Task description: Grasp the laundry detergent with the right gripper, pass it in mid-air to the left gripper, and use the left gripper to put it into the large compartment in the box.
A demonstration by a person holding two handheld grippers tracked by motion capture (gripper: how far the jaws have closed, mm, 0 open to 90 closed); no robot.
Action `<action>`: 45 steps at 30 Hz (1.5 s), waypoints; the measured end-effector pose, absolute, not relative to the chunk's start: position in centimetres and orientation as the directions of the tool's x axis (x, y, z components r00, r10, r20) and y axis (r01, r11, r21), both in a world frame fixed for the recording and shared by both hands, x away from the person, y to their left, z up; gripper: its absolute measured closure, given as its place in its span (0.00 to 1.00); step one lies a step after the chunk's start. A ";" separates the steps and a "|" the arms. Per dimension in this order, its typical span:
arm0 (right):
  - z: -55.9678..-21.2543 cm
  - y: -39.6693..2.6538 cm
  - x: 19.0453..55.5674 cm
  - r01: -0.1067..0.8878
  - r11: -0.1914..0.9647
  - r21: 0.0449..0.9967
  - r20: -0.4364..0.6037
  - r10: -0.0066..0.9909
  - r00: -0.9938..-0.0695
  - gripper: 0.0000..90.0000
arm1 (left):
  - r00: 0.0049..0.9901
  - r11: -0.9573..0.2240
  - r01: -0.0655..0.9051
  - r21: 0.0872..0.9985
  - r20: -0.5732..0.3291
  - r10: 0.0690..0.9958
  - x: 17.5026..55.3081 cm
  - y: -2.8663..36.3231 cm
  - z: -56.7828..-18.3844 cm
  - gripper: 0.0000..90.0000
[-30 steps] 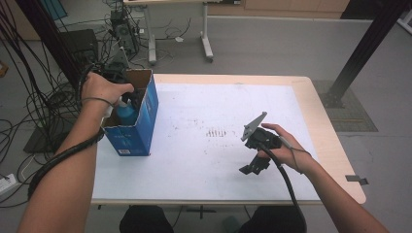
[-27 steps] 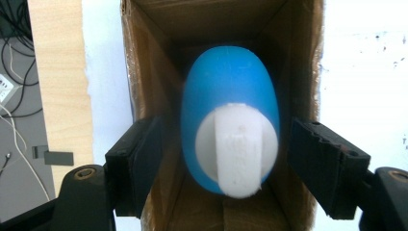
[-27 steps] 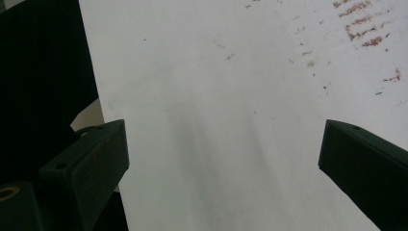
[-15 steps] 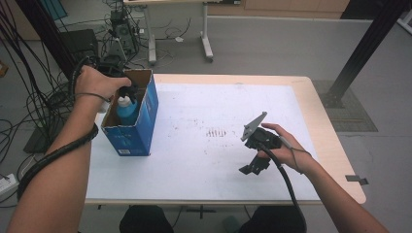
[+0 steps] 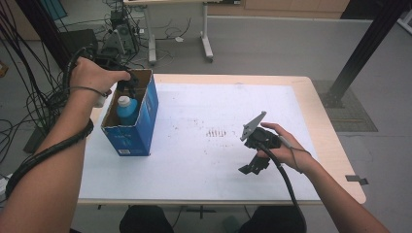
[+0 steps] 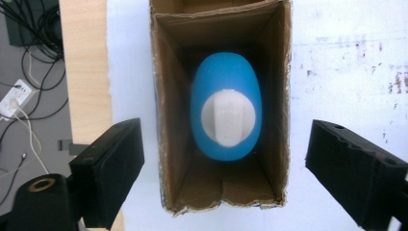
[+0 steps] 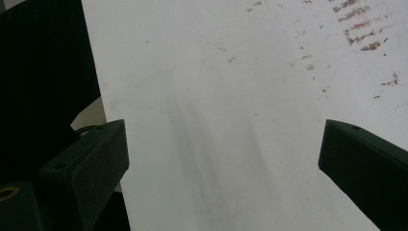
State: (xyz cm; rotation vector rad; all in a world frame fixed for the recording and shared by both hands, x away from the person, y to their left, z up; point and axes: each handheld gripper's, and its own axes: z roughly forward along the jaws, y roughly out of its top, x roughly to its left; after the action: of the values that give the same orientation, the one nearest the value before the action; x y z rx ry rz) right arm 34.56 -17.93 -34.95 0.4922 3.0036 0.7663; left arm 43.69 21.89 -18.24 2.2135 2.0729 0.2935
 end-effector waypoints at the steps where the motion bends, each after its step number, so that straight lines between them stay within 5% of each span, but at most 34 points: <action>1: -34.9 -17.9 34.6 0.299 0.831 0.468 0.074 0.301 -0.951 0.04 | 0.059 -0.073 0.977 0.199 0.077 0.995 43.6 21.9 -18.1 0.13; 9: -35.0 -17.9 34.6 0.299 0.835 0.462 0.076 0.299 -0.951 0.04 | 0.081 -0.096 0.973 0.208 0.078 0.994 43.2 21.6 -17.3 0.05; 25: -35.0 -17.8 34.6 0.303 0.836 0.457 0.077 0.302 -0.950 0.04 | 0.125 -0.129 0.971 0.204 0.031 0.992 43.4 20.5 -17.8 0.06; 45: -34.9 -17.5 33.9 0.304 0.839 0.451 0.071 0.306 -0.949 0.04 | 0.314 -0.296 0.933 0.204 -0.061 0.947 43.4 11.0 -20.5 0.06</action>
State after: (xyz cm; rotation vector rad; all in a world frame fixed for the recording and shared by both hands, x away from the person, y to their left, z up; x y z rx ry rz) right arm 33.90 -17.49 -34.88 0.4991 3.0089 0.7368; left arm 43.40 11.04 -20.50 2.3761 1.7267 0.1044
